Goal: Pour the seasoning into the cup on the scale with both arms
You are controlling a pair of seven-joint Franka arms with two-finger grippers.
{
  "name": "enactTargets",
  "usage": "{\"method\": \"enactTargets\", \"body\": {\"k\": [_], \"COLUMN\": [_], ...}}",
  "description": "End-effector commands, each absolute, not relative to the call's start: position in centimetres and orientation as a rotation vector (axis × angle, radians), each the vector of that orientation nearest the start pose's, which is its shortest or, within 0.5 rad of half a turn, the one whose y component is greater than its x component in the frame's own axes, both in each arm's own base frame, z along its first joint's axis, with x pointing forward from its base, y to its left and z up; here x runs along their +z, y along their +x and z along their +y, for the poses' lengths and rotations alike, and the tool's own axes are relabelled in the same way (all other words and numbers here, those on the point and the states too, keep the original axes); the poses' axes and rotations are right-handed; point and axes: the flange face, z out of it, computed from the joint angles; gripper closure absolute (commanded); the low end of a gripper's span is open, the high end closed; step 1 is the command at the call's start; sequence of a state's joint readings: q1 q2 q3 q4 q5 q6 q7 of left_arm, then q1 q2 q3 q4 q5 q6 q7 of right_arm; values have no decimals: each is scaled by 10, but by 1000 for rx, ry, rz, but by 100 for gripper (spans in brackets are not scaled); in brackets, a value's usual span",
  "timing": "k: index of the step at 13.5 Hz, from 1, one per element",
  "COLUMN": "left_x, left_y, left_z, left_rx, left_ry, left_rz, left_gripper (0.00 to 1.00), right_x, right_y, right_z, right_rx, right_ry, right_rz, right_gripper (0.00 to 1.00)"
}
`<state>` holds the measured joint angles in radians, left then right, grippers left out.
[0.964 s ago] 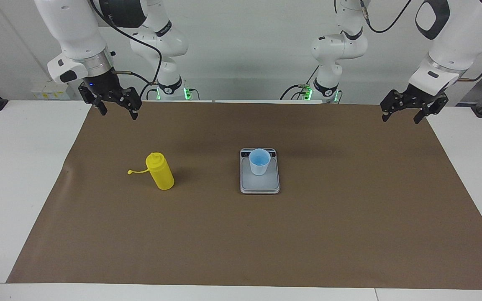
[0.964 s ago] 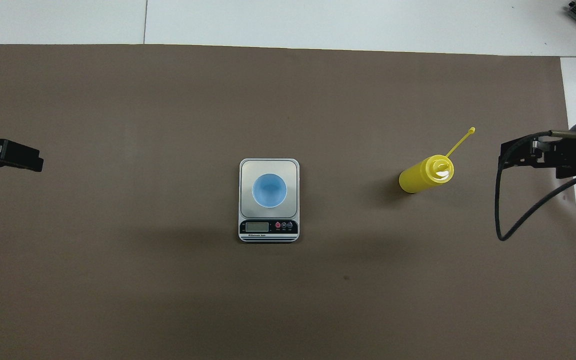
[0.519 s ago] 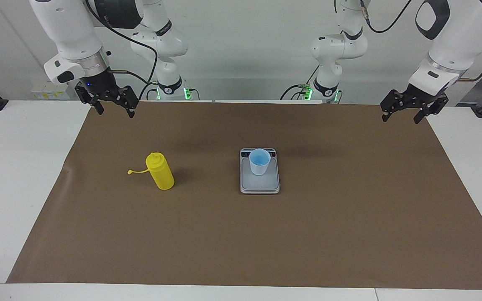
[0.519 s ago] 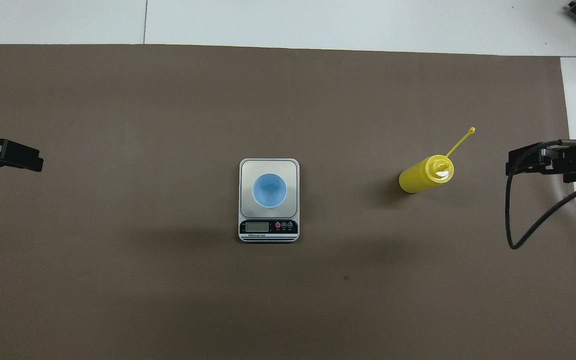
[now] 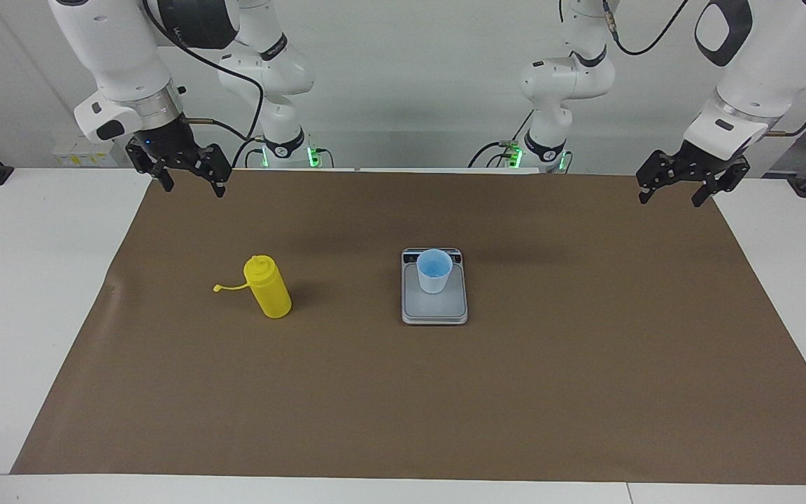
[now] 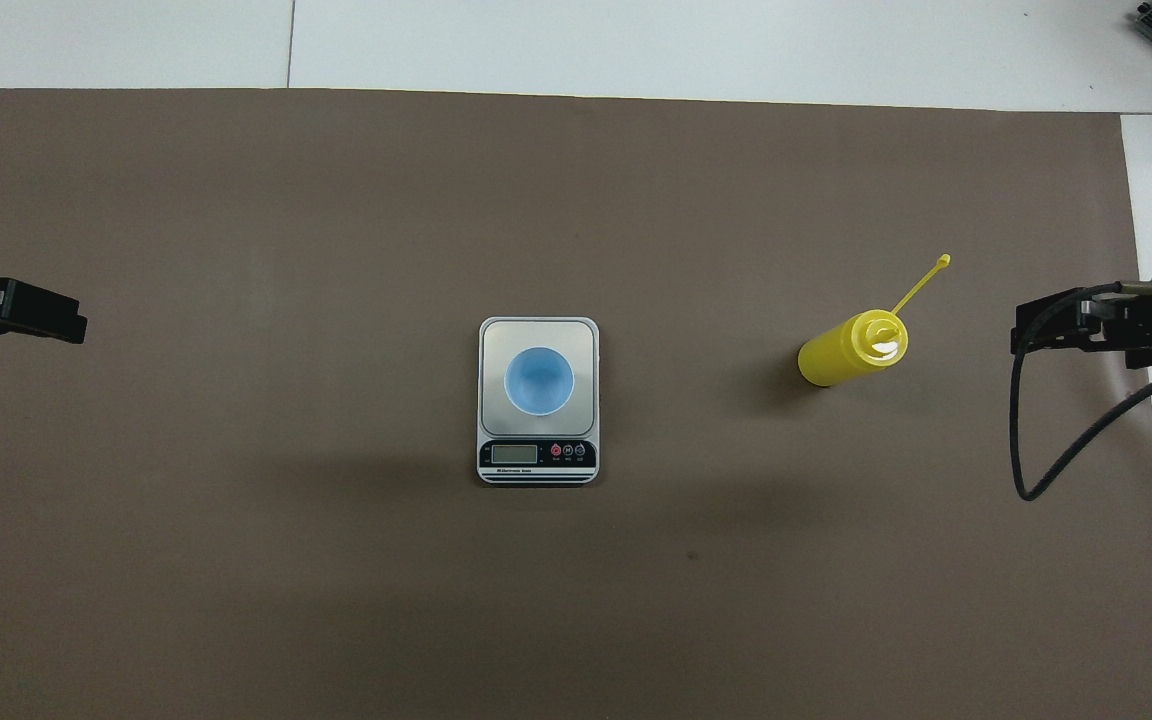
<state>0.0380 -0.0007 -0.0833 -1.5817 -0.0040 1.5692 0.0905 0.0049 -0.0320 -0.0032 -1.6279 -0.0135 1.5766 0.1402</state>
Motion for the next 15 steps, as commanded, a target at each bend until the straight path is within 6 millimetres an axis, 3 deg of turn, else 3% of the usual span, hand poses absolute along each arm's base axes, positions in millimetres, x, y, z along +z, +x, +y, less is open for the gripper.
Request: {"method": "enactTargets", "body": {"k": [1, 15], "left_x": [620, 620], "left_y": [543, 543], "left_z": [-26, -32], "left_rx": [18, 15], "left_ry": [-3117, -3116], "left_rz": [218, 237], "left_gripper": [0, 0], "right_x": [616, 621], "right_y": [536, 534], "right_z": [-2, -2], "right_rx": [32, 16], "right_ry": [-3150, -3149], "right_rz": [208, 186], "right_gripper": [0, 0]}}
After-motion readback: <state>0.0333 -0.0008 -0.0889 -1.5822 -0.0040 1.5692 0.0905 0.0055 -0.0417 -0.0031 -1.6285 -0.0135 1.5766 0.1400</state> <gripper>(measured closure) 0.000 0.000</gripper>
